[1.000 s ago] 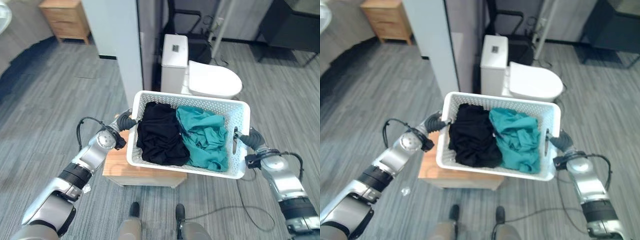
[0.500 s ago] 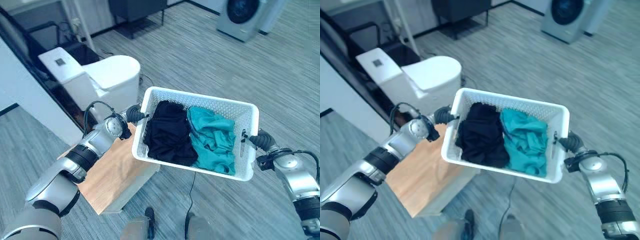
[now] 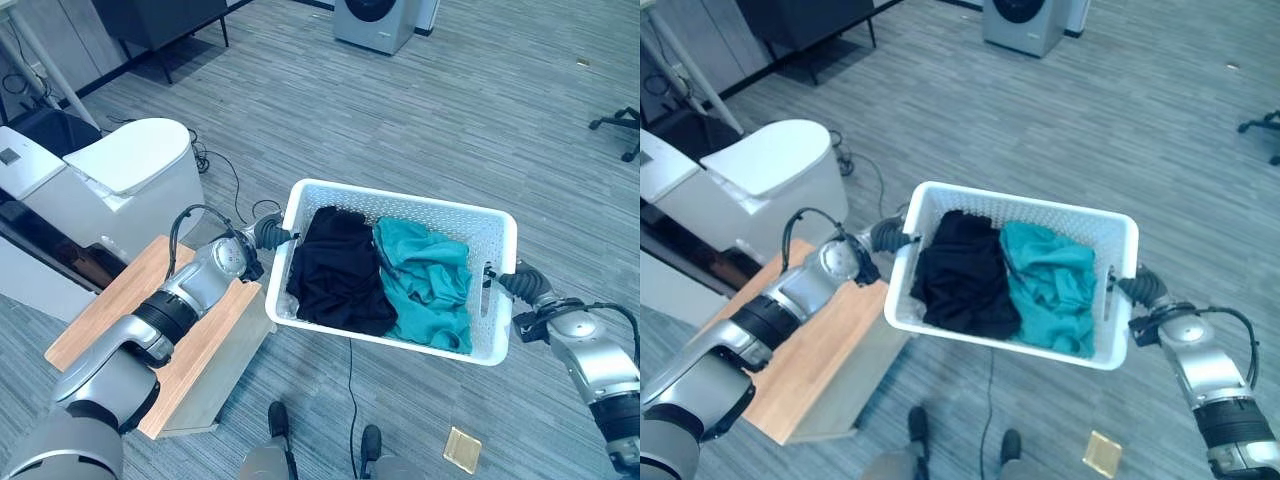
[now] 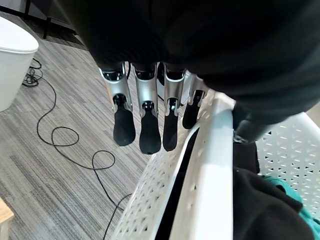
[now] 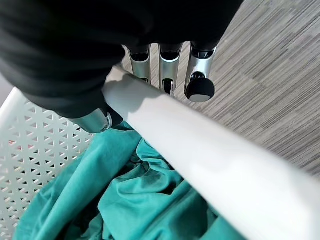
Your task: Grab the laundry basket,head to the washer,open it,put in the laundry and shut it.
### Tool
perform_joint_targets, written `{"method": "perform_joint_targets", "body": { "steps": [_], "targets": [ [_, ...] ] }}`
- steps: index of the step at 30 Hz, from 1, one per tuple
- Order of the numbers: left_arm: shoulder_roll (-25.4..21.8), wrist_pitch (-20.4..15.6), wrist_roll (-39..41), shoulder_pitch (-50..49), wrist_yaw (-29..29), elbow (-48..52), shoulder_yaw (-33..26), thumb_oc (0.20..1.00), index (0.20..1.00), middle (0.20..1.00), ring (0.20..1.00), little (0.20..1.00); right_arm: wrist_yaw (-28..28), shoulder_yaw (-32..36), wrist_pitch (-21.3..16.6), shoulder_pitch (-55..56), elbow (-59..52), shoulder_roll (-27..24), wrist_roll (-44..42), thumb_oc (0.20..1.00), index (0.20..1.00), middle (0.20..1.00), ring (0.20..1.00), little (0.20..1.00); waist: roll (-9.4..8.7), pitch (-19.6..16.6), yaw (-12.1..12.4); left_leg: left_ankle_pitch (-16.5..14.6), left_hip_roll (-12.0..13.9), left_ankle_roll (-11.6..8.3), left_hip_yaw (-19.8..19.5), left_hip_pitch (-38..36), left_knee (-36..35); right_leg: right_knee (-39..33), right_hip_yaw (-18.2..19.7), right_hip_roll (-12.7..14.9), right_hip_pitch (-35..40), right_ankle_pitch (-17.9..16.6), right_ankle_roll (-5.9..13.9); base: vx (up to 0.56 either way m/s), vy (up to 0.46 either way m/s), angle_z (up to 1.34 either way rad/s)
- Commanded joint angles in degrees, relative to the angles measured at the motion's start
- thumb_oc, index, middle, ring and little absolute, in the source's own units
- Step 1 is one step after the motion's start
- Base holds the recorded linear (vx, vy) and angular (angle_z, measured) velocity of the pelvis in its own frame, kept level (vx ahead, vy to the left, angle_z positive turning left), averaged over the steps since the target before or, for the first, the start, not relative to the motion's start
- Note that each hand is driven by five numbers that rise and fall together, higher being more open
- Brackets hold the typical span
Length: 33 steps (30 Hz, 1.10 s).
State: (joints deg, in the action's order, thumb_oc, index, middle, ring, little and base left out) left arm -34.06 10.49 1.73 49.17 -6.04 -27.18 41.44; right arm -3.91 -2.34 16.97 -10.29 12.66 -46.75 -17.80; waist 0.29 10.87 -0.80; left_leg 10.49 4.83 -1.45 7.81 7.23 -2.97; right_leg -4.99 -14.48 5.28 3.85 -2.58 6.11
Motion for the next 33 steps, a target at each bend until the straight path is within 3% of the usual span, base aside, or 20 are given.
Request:
{"method": "perform_joint_targets", "body": {
  "steps": [1, 4, 7, 9, 11, 13, 16, 17, 20, 22, 24, 25, 27, 28, 29, 31, 32, 33],
  "targets": [
    [1.53, -7.35, 2.76, 9.19, 0.55, -0.84, -0.12, 0.200, 0.200, 0.200, 0.200, 0.200, 0.72, 4.19, -7.36, -5.55, -3.06, -6.42, -4.26, 0.200, 0.200, 0.200, 0.200, 0.200, -2.86, -3.30, 2.79, -7.60, 1.03, -1.65, 0.00, -0.88, 2.12, 3.84, 2.97, 1.33, -0.25, 8.18, 1.58, -0.05, -0.228, 0.36],
    [1.46, -7.71, 3.70, 11.69, 1.27, -2.87, 1.37, 0.200, 0.200, 0.200, 0.200, 0.200, 1.83, 3.26, -8.52, -7.07, -2.21, -7.93, -7.67, 0.200, 0.200, 0.200, 0.200, 0.200, -3.67, -1.96, 2.39, -5.79, 5.05, -3.45, -1.45, 0.22, 3.80, 3.57, 2.42, -2.23, 0.29, 9.09, -0.21, -0.05, -0.376, 0.44],
    [-0.33, -7.53, 5.11, 13.03, 1.83, -2.89, 1.20, 0.200, 0.200, 0.200, 0.200, 0.200, 2.38, 2.64, -8.68, -8.11, -2.57, -9.39, -9.61, 0.200, 0.200, 0.200, 0.200, 0.200, -4.39, 0.34, 2.77, -7.13, 7.03, -2.60, -4.64, 1.82, 10.13, 4.34, 3.86, -4.41, 0.82, 9.74, -1.85, -0.01, -0.277, 0.15],
    [-1.62, -7.78, 6.08, 12.76, 2.05, -2.45, 0.91, 0.200, 0.200, 0.200, 0.200, 0.200, 2.31, 3.19, -8.94, -7.58, -4.12, -10.55, -10.52, 0.200, 0.200, 0.200, 0.200, 0.200, -4.39, 2.11, 3.12, -8.69, 4.24, -1.71, -8.77, 4.12, 14.87, 5.35, 4.77, -4.85, 1.04, 10.33, -2.81, -0.01, -0.176, -0.07],
    [-3.16, -7.93, 6.58, 12.48, 2.30, -1.68, 0.47, 0.200, 0.200, 0.200, 0.200, 0.200, 2.04, 2.94, -8.81, -7.49, -5.06, -10.85, -10.66, 0.200, 0.200, 0.200, 0.200, 0.200, -4.21, 2.94, 4.06, -10.11, -2.22, -0.66, -12.52, 7.33, 16.83, 6.05, 5.85, -5.43, 1.22, 10.95, -3.21, 0.03, -0.093, 0.06],
    [-4.99, -7.87, 6.48, 11.84, 2.17, -0.63, -0.07, 0.200, 0.200, 0.200, 0.200, 0.200, 1.47, 2.86, -8.62, -7.09, -6.10, -10.81, -10.71, 0.200, 0.200, 0.200, 0.200, 0.200, -3.97, 2.32, 4.46, -8.64, -5.48, -0.32, -12.70, 9.81, 15.06, 6.16, 6.12, -6.28, 1.32, 11.58, -3.34, 0.13, -0.056, 0.05],
    [-7.23, -7.93, 6.86, 10.84, 2.14, -0.22, -0.84, 0.200, 0.200, 0.200, 0.200, 0.200, 1.81, 1.15, -8.75, -8.24, -5.60, -10.07, -10.84, 0.200, 0.200, 0.200, 0.200, 0.200, -3.86, 1.55, 6.40, -6.29, -7.74, -0.05, -12.15, 13.00, 11.71, 6.24, 7.76, -7.76, 2.67, 13.17, -3.75, 0.28, -0.058, -0.16],
    [-8.22, -8.10, 6.89, 11.01, 2.07, -1.03, -0.69, 0.200, 0.200, 0.200, 0.200, 0.200, 1.69, 0.39, -8.94, -8.57, -4.87, -9.71, -11.66, 0.200, 0.200, 0.200, 0.200, 0.200, -4.04, 1.01, 6.52, -5.71, -8.19, 0.14, -9.04, 14.33, 9.12, 6.57, 7.87, -8.30, 4.04, 14.14, -3.62, 0.41, -0.044, -0.61],
    [-10.48, -8.11, 7.21, 10.65, 1.86, -0.94, -1.29, 0.200, 0.200, 0.200, 0.200, 0.200, 1.47, -0.92, -8.68, -9.46, -4.27, -8.44, -11.71, 0.200, 0.200, 0.200, 0.200, 0.200, -4.58, 0.25, 7.75, -5.22, -7.32, 0.48, -3.99, 16.27, 9.56, 7.43, 9.81, -8.57, 5.65, 15.46, -3.58, 0.39, -0.011, -0.37],
    [-12.49, -8.05, 7.05, 10.30, 1.77, -0.16, -2.07, 0.200, 0.200, 0.200, 0.200, 0.200, 0.97, -1.31, -8.24, -9.32, -5.41, -6.95, -11.46, 0.200, 0.200, 0.200, 0.200, 0.200, -4.82, -1.26, 8.14, -4.80, -7.01, 1.99, -2.91, 14.10, 8.63, 8.54, 10.74, -8.85, 6.93, 16.33, -3.42, 0.45, 0.032, -0.42],
    [-14.07, -8.29, 6.93, 9.15, 1.45, 0.77, -2.76, 0.200, 0.200, 0.200, 0.200, 0.200, 0.13, -0.94, -8.47, -8.23, -7.12, -5.95, -11.23, 0.200, 0.200, 0.200, 0.200, 0.200, -6.51, -2.11, 8.32, -6.25, -8.10, 3.09, -1.57, 13.25, 10.63, 12.94, 10.89, -7.49, 7.08, 15.55, -1.77, 0.50, 0.069, -0.58],
    [-14.79, -8.77, 6.97, 7.95, 1.56, 0.76, -3.78, 0.200, 0.200, 0.200, 0.200, 0.200, -0.22, -1.09, -8.78, -7.76, -7.20, -5.26, -11.06, 0.200, 0.200, 0.200, 0.200, 0.200, -7.49, -2.58, 8.72, -7.86, -8.89, 3.96, -0.39, 12.38, 11.26, 17.11, 10.90, -6.78, 6.59, 11.51, 0.80, 0.50, 0.095, -0.54],
    [-15.64, -8.66, 6.91, 6.67, 1.13, 1.42, -4.88, 0.200, 0.200, 0.200, 0.200, 0.200, -0.97, -0.32, -8.63, -7.26, -7.78, -4.29, -10.05, 0.200, 0.200, 0.200, 0.200, 0.200, -7.42, -2.11, 8.31, -10.61, -8.79, 5.27, 0.95, 9.15, 12.01, 28.94, 10.40, -5.23, 3.25, 3.37, 5.78, 0.52, 0.124, -0.33],
    [-16.07, -8.47, 7.18, 5.39, 0.98, 2.06, -6.05, 0.200, 0.200, 0.200, 0.200, 0.200, -1.54, 0.52, -8.14, -7.04, -8.47, -3.55, -8.17, 0.200, 0.200, 0.200, 0.200, 0.200, -5.55, -1.51, 7.27, -12.47, -7.29, 6.27, 1.22, 5.81, 12.22, 39.36, 8.77, -4.29, -0.46, -2.64, 8.13, 0.41, 0.102, 0.02],
    [-16.08, -8.46, 7.18, 5.31, 0.97, 2.11, -6.16, 0.200, 0.200, 0.200, 0.200, 0.200, -1.55, 0.51, -8.09, -7.05, -8.53, -3.56, -8.11, 0.200, 0.200, 0.200, 0.200, 0.200, -5.49, -1.42, 7.24, -12.51, -7.31, 6.33, 1.24, 5.84, 12.32, 39.80, 8.79, -4.24, -0.65, -2.52, 8.17, 0.37, 0.111, 0.20],
    [-15.60, -8.55, 7.39, 4.65, 1.16, 1.67, -6.88, 0.200, 0.200, 0.200, 0.200, 0.200, -1.85, 1.60, -8.31, -6.45, -8.40, -2.95, -6.68, 0.200, 0.200, 0.200, 0.200, 0.200, -3.10, -0.70, 5.59, -13.57, -5.81, 6.58, 0.76, 2.17, 11.94, 48.17, 7.12, -4.30, -5.54, -3.59, 8.05, 0.44, 0.069, 0.23],
    [-14.63, -8.25, 7.45, 5.09, 1.01, 1.69, -6.91, 0.200, 0.200, 0.200, 0.200, 0.200, -1.75, 3.87, -7.94, -5.34, -8.51, -3.41, -6.00, 0.200, 0.200, 0.200, 0.200, 0.200, -1.35, 0.73, 3.01, -14.37, -5.36, 6.07, -0.73, -1.68, 11.14, 51.88, 5.16, -1.39, -11.58, -0.05, 6.53, 0.44, 0.024, 0.09],
    [-14.56, -8.25, 7.46, 5.18, 1.01, 1.67, -6.87, 0.200, 0.200, 0.200, 0.200, 0.200, -1.76, 4.01, -7.91, -5.24, -8.58, -3.44, -5.99, 0.200, 0.200, 0.200, 0.200, 0.200, -1.25, 0.68, 2.91, -14.13, -5.28, 6.01, -0.92, -1.54, 11.02, 51.79, 4.89, -1.44, -11.66, -0.19, 6.39, 0.54, -0.045, 0.66]
  ]
}}
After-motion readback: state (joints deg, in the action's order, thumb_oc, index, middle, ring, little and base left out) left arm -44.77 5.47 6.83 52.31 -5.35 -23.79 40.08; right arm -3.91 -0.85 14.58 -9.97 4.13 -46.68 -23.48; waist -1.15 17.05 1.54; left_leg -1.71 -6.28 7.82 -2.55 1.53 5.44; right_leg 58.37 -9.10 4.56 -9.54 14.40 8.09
